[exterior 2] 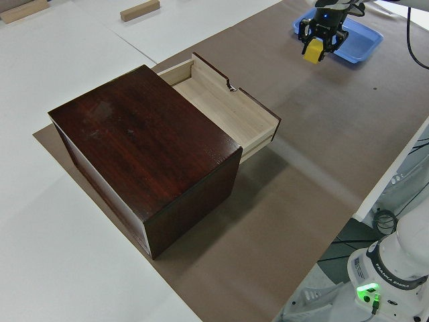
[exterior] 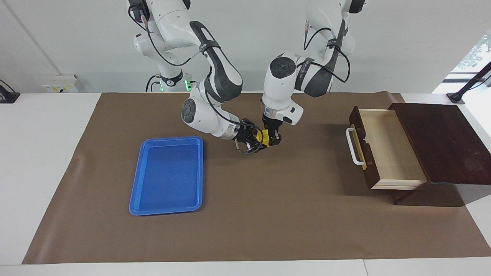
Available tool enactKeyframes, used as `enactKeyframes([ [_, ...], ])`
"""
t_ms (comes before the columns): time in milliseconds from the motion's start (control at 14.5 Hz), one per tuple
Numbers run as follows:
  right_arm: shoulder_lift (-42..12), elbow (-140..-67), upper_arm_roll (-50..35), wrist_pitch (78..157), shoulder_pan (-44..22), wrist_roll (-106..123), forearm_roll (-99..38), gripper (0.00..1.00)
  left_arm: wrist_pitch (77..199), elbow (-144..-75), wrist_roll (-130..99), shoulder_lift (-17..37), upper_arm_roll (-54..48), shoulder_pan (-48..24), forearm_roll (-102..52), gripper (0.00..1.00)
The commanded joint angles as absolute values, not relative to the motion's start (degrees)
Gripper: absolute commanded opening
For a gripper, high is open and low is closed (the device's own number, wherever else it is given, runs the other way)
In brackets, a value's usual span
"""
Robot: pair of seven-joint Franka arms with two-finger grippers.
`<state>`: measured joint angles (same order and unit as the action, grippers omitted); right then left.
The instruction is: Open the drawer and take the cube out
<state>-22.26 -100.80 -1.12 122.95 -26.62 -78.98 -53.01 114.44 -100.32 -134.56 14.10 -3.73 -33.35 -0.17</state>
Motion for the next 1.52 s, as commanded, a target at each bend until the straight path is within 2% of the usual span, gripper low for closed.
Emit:
enactKeyframes([
  [0, -21.7, -101.5, -1.5, 123.0, -26.1, -77.9, -54.4, 0.0, 115.0, -100.7, -132.5, 13.4, -2.8, -33.4, 0.7, 0.57],
  [69, -21.7, -101.5, -1.5, 123.0, -26.0, -77.9, -54.4, 0.0, 115.0, -100.5, -132.4, 13.4, -2.6, -33.2, 0.7, 1.0],
  [346, -21.8, -101.1, -1.5, 122.9, -25.8, -77.9, -54.5, 0.0, 111.8, -97.7, -132.3, 13.0, -1.7, -28.8, 1.4, 1.0],
  [622, -21.8, -100.2, -1.2, 121.5, -23.7, -77.9, -54.2, 0.0, 111.9, -99.3, -129.0, 12.8, -1.5, -21.5, 3.3, 1.0],
  [967, -22.2, -97.9, -0.9, 115.2, -13.8, -74.8, -52.8, 0.0, 113.5, -102.3, -114.0, 12.1, -1.5, -12.1, 3.8, 1.0],
  [1175, -22.4, -97.7, -0.8, 114.2, -7.3, -74.6, -48.4, 0.0, 117.3, -105.0, -104.7, 11.4, -1.5, -5.6, 4.7, 1.0],
  [1451, -24.1, -99.3, -0.8, 113.0, -1.1, -69.4, -45.4, 0.0, 118.7, -104.9, -92.3, 11.7, -1.5, 0.8, 4.7, 1.0],
])
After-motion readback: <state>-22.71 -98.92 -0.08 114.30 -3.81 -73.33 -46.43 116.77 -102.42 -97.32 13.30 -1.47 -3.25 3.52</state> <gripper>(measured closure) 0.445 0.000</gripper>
